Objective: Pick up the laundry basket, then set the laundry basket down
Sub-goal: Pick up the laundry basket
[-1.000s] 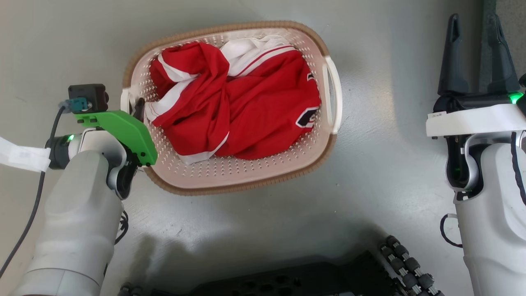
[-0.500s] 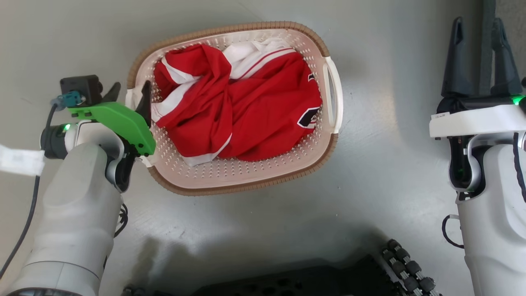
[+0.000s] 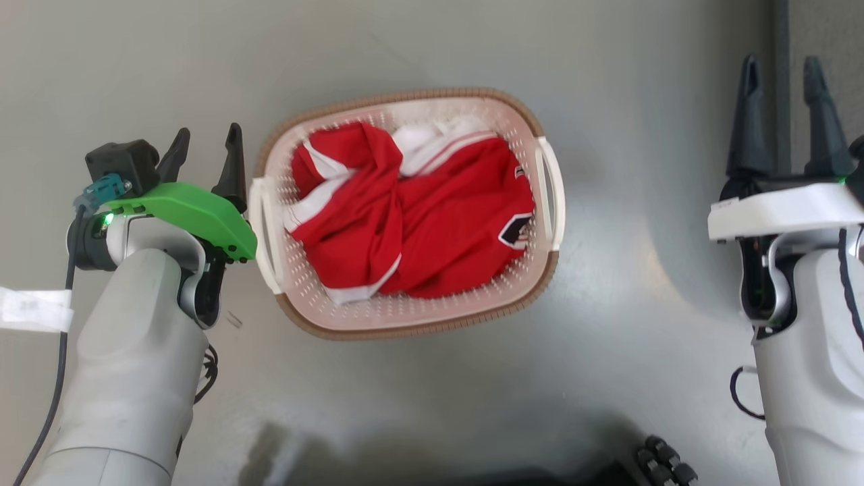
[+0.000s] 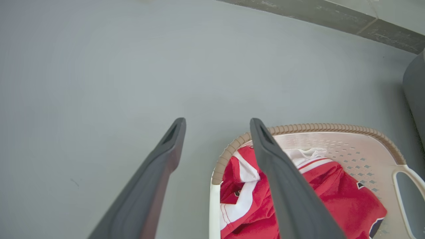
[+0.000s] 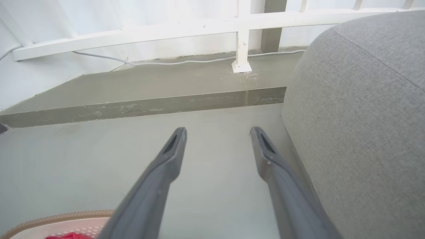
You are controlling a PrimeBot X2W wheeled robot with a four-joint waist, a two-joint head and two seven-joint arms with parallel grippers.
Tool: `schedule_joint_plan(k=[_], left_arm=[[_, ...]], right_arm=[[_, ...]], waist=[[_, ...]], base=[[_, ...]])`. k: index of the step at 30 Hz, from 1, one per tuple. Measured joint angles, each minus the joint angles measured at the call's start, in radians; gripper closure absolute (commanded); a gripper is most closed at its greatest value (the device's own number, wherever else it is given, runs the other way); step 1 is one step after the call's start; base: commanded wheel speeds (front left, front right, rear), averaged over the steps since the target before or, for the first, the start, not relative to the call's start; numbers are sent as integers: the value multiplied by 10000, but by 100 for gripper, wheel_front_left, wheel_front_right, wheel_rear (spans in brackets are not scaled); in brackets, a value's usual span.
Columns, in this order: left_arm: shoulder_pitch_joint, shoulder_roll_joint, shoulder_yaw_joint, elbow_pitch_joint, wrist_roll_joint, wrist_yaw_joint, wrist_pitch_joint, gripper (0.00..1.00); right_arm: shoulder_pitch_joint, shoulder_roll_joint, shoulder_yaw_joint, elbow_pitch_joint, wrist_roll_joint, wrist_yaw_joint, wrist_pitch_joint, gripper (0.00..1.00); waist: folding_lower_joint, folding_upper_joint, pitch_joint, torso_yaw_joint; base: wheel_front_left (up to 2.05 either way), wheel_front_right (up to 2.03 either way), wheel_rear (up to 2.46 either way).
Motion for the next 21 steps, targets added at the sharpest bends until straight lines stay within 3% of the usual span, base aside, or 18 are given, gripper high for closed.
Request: schedule_joint_plan(k=[21], left_arm=[[1756, 305, 763, -3555, 1390, 531, 13, 0]], right_arm=[[1134, 46, -314, 759, -59, 244, 0, 0]], waist=[[0, 0, -2905, 235]], base=[[0, 0, 0]])
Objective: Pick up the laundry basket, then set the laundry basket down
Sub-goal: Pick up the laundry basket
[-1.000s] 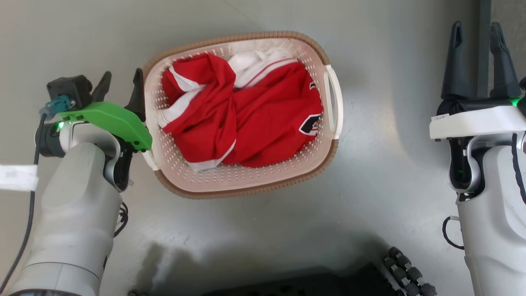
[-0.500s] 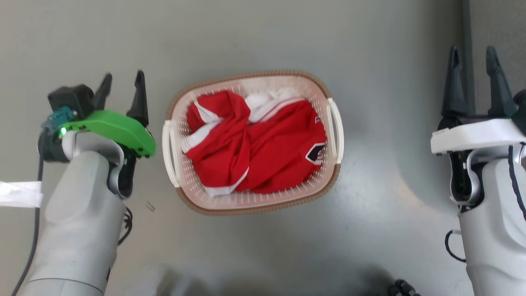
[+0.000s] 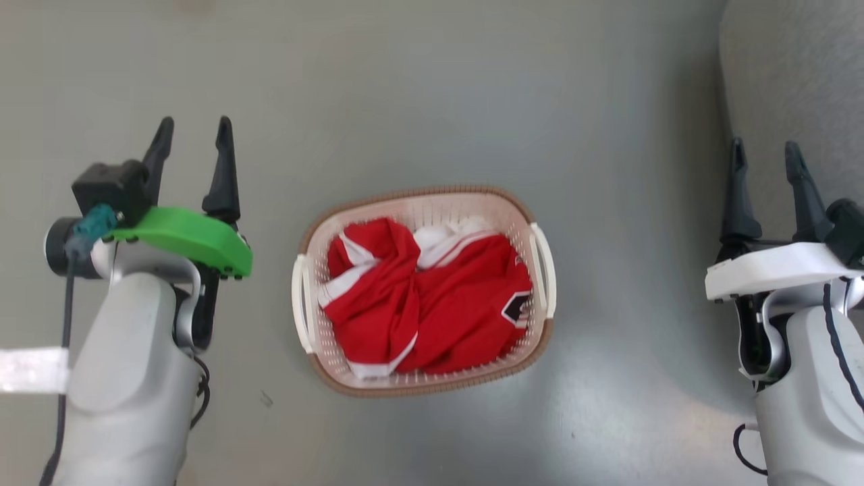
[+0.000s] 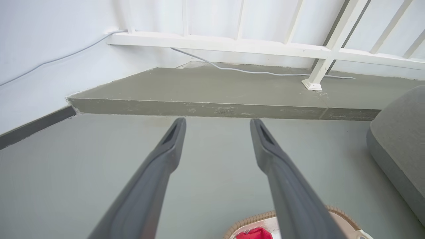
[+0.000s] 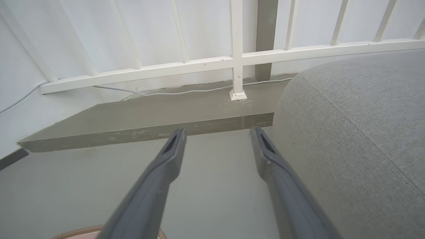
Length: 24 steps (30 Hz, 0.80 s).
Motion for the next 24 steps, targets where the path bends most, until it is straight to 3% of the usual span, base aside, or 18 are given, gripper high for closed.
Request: schedule_joint_plan(k=[24], left_arm=[[3226, 21, -234, -2483, 702, 525, 0, 0]], right_arm=[[1349, 56, 240, -173, -184, 211, 0, 0]], waist=[[0, 0, -2487, -117]], base=[[0, 0, 0]])
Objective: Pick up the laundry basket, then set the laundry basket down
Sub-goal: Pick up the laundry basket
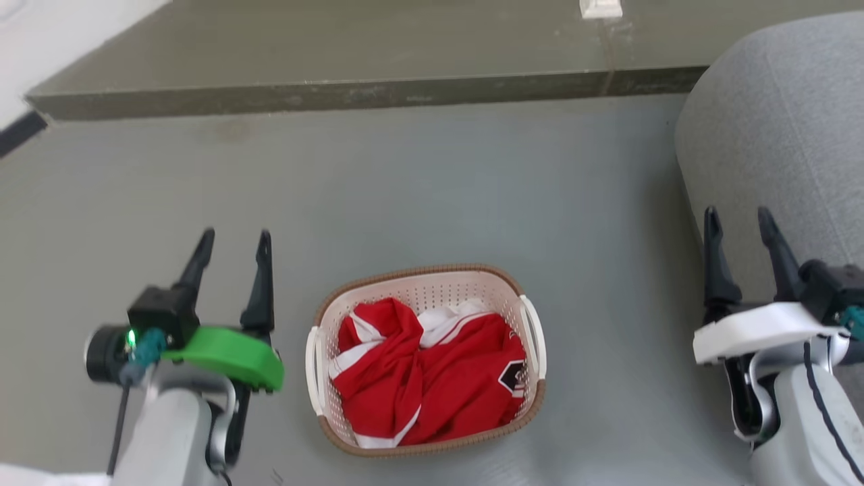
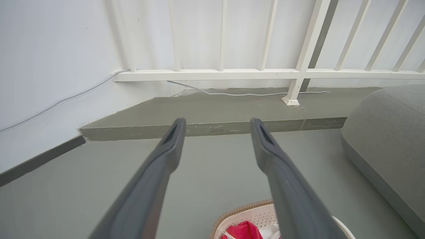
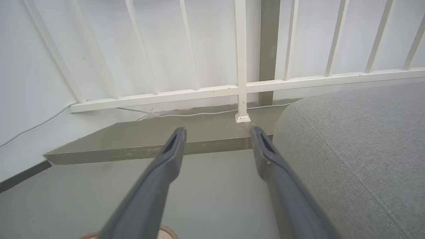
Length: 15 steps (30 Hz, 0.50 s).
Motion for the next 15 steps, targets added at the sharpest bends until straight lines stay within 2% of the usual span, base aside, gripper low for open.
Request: schedule_joint_plan(k=[15], left_arm=[[1562, -128, -228, -706, -17, 255, 0, 0]], right_arm=[[997, 35, -12, -29, 0, 40, 2, 0]], waist=[[0, 0, -796, 94]], base=[[0, 0, 0]])
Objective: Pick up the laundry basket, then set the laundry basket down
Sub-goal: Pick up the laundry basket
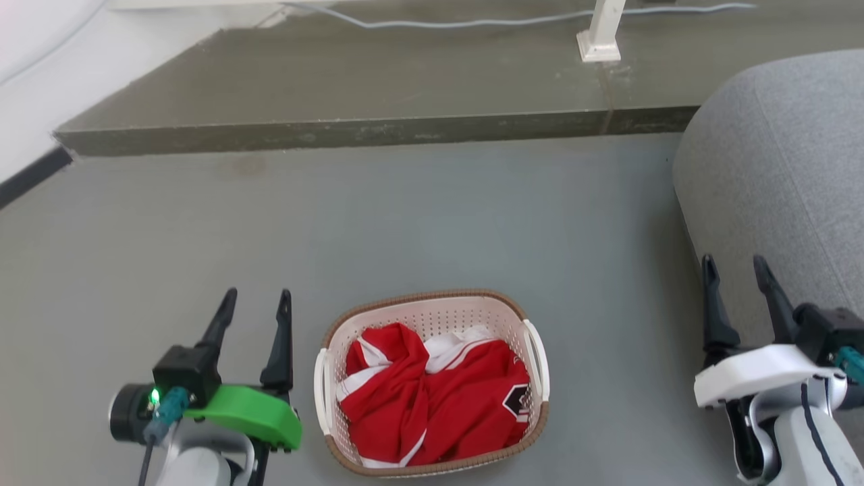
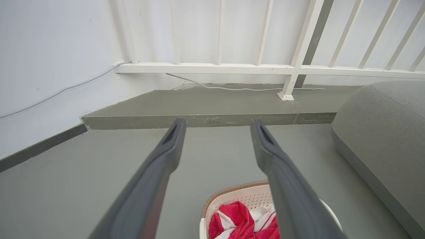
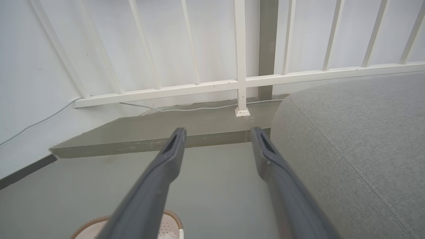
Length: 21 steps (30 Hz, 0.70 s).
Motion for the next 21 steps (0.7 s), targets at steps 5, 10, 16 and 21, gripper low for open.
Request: schedule_joint_plan(k=[5, 10, 16, 21], left_arm=[[387, 4, -46, -115, 0, 86, 0, 0], [777, 19, -56, -360, 10, 180, 4, 0], [976, 50, -48, -688, 12, 270, 61, 0], [1011, 54, -38, -803, 13, 360, 90, 0]], right_arm=[[317, 19, 8, 2, 6, -2, -2, 0], [506, 29, 42, -13, 4, -4, 0, 0], [617, 36, 75, -123, 2, -17, 0, 0], [720, 38, 88, -165, -13, -94, 0, 0]], waist=[[0, 0, -252, 44], [0, 0, -505, 60], [0, 0, -578, 60], [0, 0, -625, 83]], base=[[0, 0, 0], [0, 0, 0], [0, 0, 0], [0, 0, 0]])
